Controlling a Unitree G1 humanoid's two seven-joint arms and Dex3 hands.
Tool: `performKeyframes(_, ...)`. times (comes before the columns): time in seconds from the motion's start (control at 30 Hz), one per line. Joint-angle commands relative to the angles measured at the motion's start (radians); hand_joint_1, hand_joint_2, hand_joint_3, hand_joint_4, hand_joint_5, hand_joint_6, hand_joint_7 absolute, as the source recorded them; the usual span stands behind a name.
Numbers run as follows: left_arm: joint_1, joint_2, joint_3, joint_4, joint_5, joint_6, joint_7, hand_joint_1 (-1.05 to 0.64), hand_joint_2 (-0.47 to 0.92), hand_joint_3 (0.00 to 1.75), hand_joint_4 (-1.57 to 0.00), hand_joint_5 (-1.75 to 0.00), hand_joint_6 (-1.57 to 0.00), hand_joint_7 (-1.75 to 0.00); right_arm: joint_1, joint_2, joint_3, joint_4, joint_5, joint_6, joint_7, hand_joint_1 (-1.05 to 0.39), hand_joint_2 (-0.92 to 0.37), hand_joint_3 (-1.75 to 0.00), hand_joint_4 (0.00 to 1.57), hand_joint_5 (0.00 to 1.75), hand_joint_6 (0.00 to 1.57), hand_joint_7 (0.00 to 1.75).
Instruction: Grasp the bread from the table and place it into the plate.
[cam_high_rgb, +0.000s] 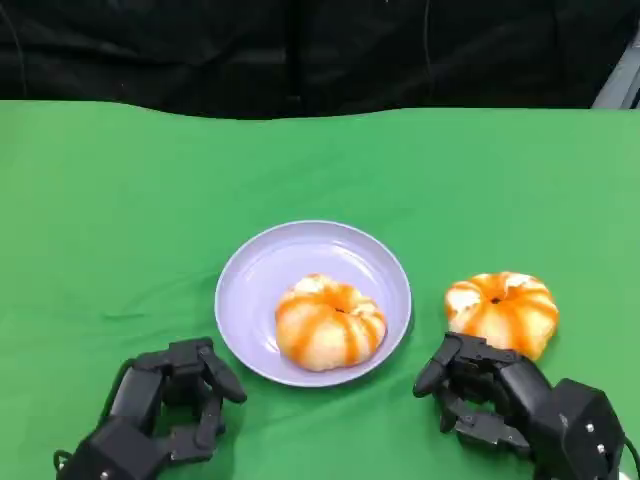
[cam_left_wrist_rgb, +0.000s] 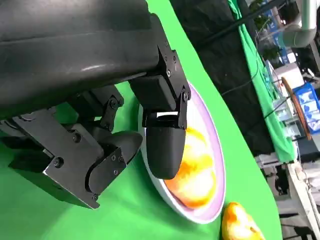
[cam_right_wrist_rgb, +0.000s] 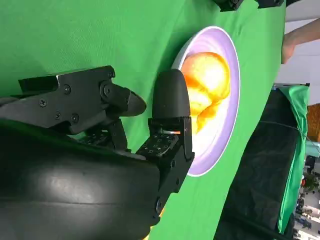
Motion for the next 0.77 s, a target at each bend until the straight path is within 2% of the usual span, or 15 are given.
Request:
performKeyframes(0.03,0.013,0.007,0.0,-0.012,-0.006,-0.006,0.003,-0.05,0.32,1.39,-0.97,-1.51,-0.98,-1.25,0.021,-0.02,-0.007,0.008,0.002,0.009,0.004,0.03,-0.89,-0.63,0.68,1.73,0.71,1.37)
performKeyframes(0.77,0.017,0.005,0.002,-0.012,-0.023,-0.016,-0.034,-0.06,0.3,1.42,-0.95,-1.53,-0.96,-1.29,0.021,-0.022,-0.004,0.006,-0.009,0.003,-0.006,0.03,-0.88,-0.63,0.67,1.72,0.7,1.37)
